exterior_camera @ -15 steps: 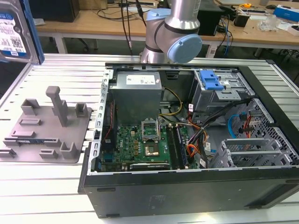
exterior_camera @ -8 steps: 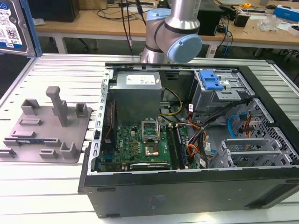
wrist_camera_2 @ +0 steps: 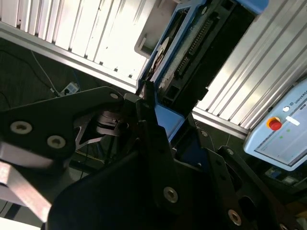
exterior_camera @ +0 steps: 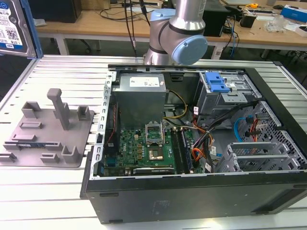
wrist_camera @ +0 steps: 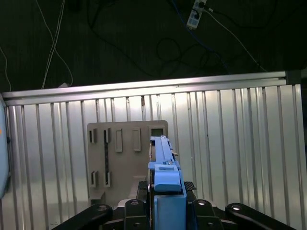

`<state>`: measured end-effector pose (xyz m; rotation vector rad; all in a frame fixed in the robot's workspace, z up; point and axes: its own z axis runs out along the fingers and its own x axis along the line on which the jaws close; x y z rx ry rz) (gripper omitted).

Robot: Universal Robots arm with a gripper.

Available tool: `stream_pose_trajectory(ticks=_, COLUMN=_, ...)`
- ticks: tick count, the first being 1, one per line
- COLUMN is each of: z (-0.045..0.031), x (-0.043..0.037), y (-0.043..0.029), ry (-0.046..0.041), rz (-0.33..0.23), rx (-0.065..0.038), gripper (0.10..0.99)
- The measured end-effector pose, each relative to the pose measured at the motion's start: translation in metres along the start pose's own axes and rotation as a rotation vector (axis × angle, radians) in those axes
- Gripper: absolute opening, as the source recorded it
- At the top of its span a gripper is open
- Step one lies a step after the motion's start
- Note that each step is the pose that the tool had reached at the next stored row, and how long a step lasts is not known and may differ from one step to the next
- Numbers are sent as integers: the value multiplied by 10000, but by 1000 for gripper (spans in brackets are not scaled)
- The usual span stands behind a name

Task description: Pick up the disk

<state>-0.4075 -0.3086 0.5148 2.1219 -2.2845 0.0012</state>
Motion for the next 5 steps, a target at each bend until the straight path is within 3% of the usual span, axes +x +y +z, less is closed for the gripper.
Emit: stream_pose_trajectory(ticks=5, z=-9, x=0, y=0, ry=0, rz=0, rx=1, gripper=369)
